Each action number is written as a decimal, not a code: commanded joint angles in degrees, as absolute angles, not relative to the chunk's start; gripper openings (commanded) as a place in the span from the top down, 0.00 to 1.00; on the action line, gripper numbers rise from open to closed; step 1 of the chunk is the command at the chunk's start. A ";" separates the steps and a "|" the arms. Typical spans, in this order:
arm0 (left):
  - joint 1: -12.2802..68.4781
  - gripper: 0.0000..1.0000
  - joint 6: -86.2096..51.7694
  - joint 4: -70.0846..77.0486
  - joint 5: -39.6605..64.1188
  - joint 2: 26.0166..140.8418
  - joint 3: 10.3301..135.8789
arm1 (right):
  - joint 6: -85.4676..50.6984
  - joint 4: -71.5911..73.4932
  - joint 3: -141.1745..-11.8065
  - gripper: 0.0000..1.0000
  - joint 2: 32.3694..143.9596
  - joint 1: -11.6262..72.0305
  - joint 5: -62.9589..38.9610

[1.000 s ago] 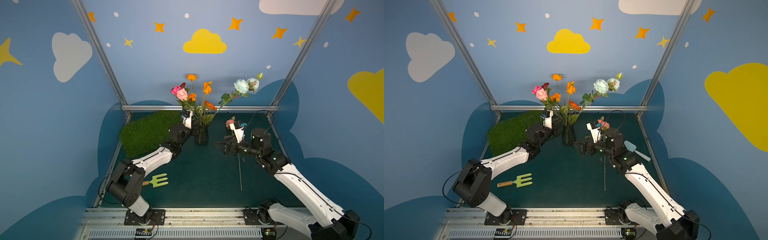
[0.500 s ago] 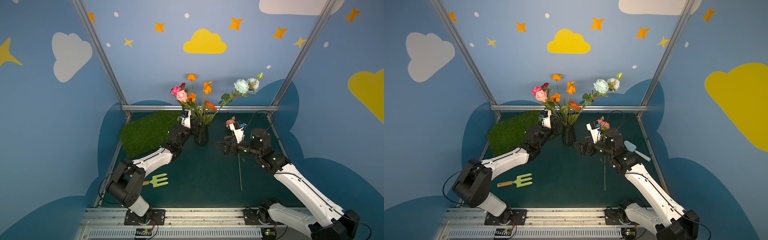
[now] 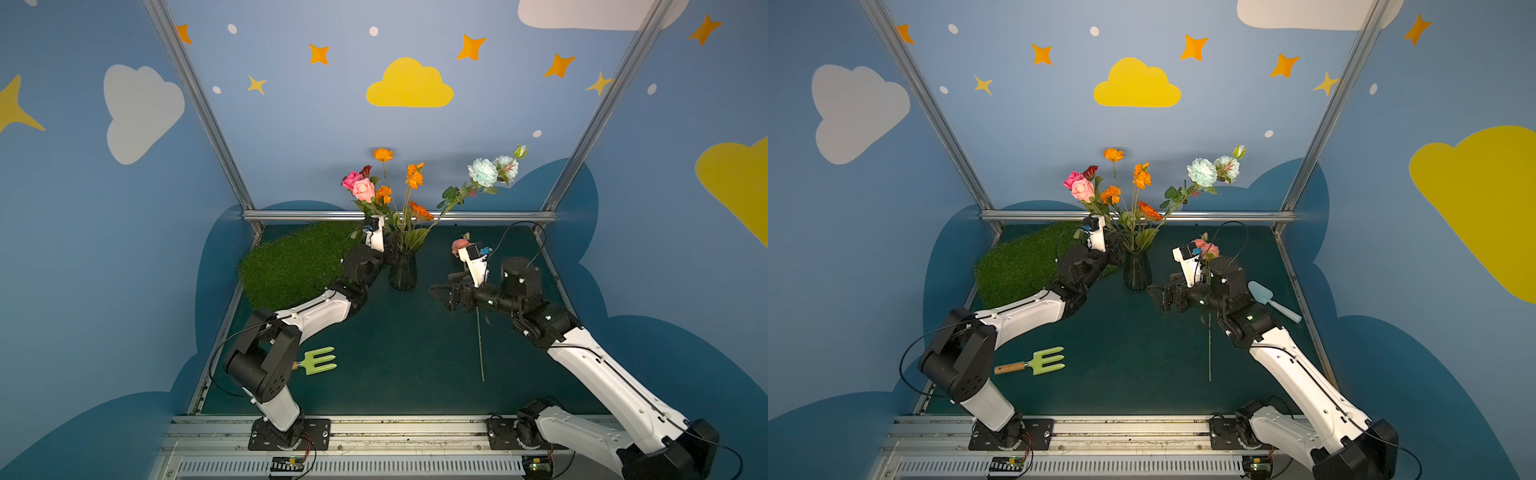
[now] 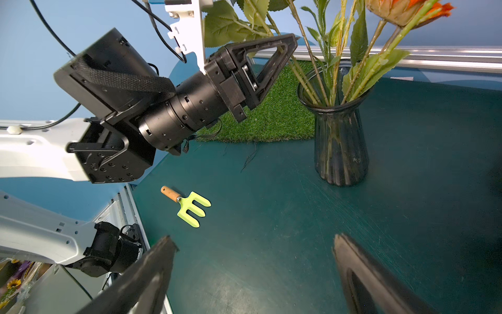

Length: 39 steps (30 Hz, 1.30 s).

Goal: Pick out pink flowers from the vase
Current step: Pick up the flower from the vase.

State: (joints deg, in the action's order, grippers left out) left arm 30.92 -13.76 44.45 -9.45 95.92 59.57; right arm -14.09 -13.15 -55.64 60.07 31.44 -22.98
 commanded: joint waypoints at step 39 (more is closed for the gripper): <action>28.92 0.98 -8.05 37.67 2.75 88.64 64.66 | -13.71 -12.96 -55.71 0.07 59.06 31.64 -24.24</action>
State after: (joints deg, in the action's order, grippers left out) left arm 28.91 -10.63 41.63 1.78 90.06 61.93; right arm -14.09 -13.13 -55.53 60.07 31.44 -23.29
